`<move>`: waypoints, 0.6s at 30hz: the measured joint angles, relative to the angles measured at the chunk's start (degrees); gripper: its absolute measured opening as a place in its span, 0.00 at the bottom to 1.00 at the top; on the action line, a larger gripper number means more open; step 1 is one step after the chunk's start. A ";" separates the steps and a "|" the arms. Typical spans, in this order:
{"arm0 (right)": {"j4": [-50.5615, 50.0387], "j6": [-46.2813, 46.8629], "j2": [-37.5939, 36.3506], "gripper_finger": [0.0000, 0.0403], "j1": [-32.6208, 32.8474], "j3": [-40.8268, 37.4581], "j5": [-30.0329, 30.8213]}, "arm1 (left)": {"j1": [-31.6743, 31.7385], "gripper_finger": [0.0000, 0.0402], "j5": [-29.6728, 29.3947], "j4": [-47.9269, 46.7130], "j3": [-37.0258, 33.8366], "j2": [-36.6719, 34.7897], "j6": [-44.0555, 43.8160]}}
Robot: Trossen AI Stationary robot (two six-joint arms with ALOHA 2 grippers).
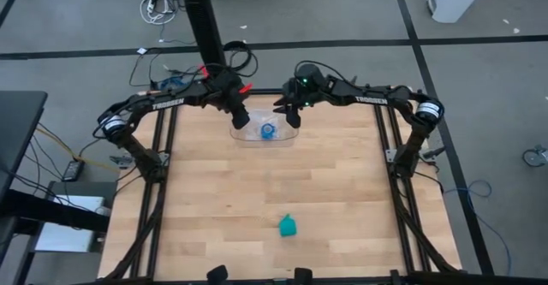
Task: Roll bandage
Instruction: Open the transparent zip bag
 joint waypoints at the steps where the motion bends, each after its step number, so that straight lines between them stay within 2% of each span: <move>1: -0.09 -0.54 0.24 0.29 0.03 0.00 -0.01 | -0.06 0.44 -0.19 0.24 0.00 0.71 0.95; 8: -0.15 -2.60 0.60 0.29 0.17 0.00 -0.44 | -0.19 0.44 -1.89 0.77 -0.02 3.08 5.96; 18: 0.03 -2.99 0.60 0.28 0.22 0.00 -0.44 | -1.58 0.44 -4.09 1.44 -0.02 3.06 23.39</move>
